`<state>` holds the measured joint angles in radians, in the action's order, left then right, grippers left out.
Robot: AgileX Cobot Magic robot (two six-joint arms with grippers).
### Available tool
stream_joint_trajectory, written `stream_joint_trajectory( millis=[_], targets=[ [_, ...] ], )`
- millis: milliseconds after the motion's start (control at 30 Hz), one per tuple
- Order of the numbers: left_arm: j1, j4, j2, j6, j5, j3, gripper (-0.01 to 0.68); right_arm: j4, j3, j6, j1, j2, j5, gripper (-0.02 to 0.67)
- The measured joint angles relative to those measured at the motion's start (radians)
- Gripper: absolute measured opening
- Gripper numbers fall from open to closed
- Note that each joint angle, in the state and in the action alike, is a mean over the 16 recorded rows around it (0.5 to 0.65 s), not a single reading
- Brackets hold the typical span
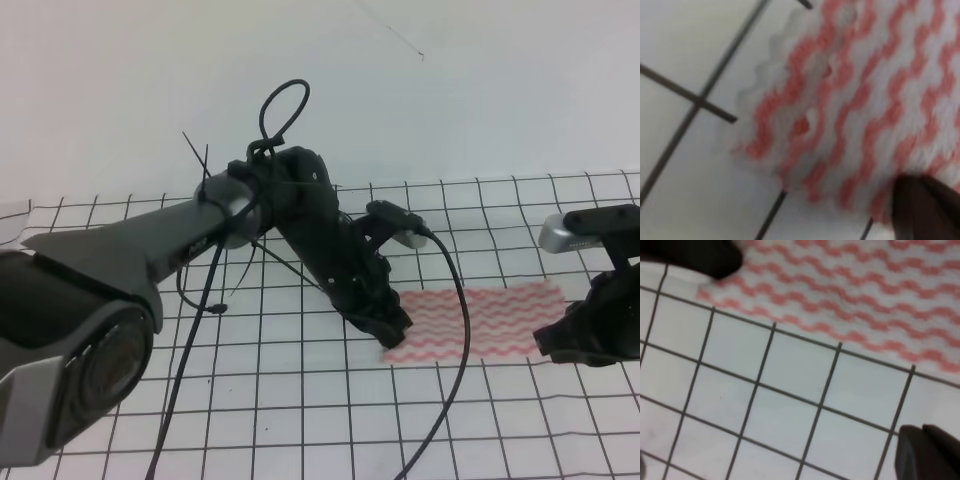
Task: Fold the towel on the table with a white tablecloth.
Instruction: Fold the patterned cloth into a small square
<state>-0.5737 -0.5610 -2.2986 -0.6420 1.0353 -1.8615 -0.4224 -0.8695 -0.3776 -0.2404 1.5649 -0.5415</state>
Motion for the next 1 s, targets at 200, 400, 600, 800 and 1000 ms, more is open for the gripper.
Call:
stream_joint_trajectory(
  millis=[200, 400, 600, 800, 1000],
  targets=[
    [-0.007, 0.055, 0.023, 0.033, 0.014, 0.000, 0.000, 0.003, 0.000, 0.009, 0.000, 0.000, 0.006, 0.000],
    [-0.002, 0.116, 0.097, 0.072, 0.015, 0.000, 0.000, 0.003, 0.000, 0.047, 0.025, 0.000, 0.026, 0.000],
    [0.004, 0.155, 0.205, 0.095, 0.030, 0.000, 0.000, -0.027, 0.000, 0.070, 0.117, 0.000, 0.014, 0.000],
    [0.005, 0.154, 0.308, 0.097, 0.073, 0.007, 0.000, -0.097, 0.000, 0.039, 0.227, 0.010, -0.044, 0.001],
    [0.005, 0.150, 0.398, 0.097, 0.085, 0.061, 0.000, -0.169, 0.000, -0.022, 0.291, 0.045, -0.105, 0.026]
  ],
)
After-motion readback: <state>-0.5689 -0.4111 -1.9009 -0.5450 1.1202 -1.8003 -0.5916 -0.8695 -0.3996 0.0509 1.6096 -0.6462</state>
